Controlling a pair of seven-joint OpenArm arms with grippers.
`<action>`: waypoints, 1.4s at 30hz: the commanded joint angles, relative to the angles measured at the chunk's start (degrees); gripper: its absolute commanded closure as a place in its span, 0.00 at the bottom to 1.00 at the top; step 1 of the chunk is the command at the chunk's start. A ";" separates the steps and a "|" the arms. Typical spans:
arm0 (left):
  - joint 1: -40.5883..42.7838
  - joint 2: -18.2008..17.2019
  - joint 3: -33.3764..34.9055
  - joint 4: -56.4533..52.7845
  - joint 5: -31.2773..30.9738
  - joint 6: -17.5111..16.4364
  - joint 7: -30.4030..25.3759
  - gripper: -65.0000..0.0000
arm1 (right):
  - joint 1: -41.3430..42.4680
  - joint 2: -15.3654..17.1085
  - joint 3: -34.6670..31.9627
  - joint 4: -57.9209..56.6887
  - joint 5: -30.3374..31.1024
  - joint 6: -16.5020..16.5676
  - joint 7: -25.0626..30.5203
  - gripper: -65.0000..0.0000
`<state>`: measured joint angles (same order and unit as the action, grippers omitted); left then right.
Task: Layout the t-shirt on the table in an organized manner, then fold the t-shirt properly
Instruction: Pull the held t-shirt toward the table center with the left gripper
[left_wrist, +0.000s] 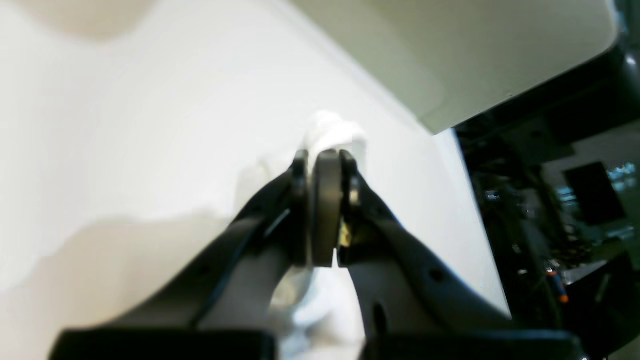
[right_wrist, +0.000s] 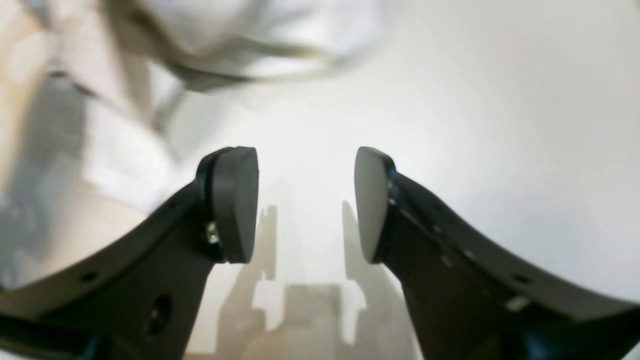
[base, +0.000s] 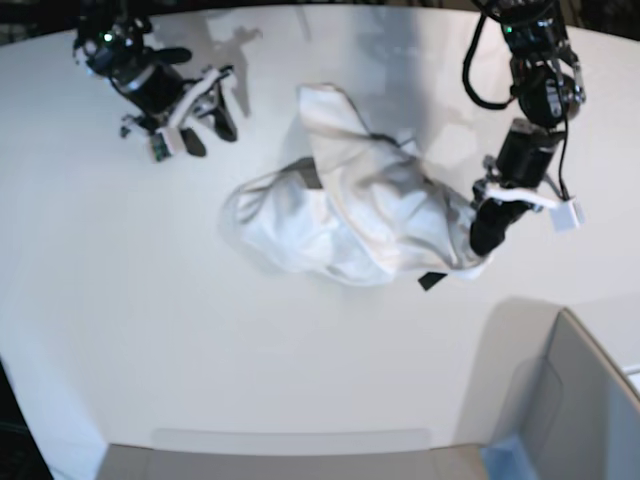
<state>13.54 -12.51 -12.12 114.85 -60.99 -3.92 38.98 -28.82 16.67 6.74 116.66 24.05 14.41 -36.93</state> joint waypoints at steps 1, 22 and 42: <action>0.13 -0.45 -0.23 1.33 -1.03 -0.69 -0.78 1.00 | 2.05 0.87 -2.30 1.18 0.78 0.31 1.54 0.52; 3.56 -2.39 -0.32 1.24 -0.77 -0.78 -0.78 1.00 | 14.88 -5.81 -23.31 -7.69 -15.75 0.13 1.28 0.52; 4.44 -2.39 -0.32 1.24 -0.77 -0.78 -0.70 1.00 | 23.41 -10.29 -29.03 -13.06 -15.75 0.31 -5.05 0.98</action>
<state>18.22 -14.44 -12.27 114.96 -60.95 -4.12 39.11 -6.04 6.48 -22.52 102.30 7.70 14.59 -43.51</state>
